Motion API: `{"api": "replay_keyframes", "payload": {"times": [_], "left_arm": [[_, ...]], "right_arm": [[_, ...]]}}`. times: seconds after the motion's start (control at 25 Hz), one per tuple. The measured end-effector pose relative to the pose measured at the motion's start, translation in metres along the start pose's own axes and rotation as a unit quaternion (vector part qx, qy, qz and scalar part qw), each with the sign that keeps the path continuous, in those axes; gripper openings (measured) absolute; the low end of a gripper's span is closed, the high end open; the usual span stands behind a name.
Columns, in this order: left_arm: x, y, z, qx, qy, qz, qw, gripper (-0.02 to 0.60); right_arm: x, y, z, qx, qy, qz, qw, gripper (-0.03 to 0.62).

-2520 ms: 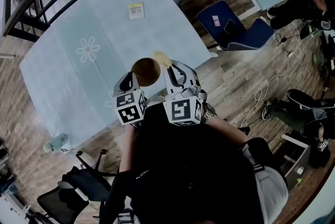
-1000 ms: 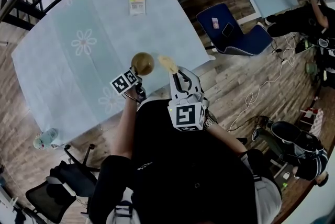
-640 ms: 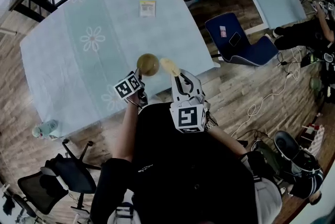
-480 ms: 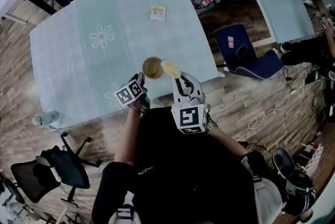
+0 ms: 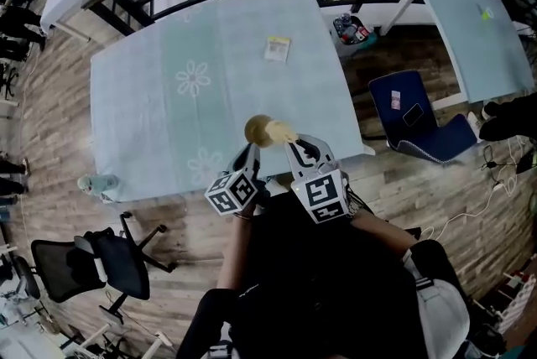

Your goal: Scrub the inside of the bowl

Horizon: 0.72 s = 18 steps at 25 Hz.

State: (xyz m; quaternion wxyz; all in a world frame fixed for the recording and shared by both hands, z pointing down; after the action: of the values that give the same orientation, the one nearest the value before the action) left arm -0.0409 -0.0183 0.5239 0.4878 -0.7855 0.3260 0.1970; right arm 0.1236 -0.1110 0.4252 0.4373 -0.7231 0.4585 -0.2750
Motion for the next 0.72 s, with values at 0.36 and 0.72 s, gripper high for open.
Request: {"api": "replay_keyframes", "payload": {"times": [0.36,0.72], "left_arm": [[0.1,-0.012,0.031,0.115,0.01,-0.092,0.9891,0.015],[0.151,-0.041,0.07,0.222,0.101,-0.174,0.954,0.015]], "right_arm": [[0.043,-0.01,0.023,0.041,0.091,-0.026,0.995,0.037],[0.057,-0.02,0.037,0.064,0.181,-0.032,0.981,0.037]]}}
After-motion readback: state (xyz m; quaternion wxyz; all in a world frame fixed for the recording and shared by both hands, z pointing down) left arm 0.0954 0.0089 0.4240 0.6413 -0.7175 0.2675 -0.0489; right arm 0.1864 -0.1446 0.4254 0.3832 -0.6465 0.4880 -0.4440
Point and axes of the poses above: the fingertips, and each gripper's own axes: z backward along the fingers, x to its right, y out of its top, the point moved 10 cm from there along z, backward along the fingers, and after that the axes turned 2 degrees about x, right-handed, at the moved point
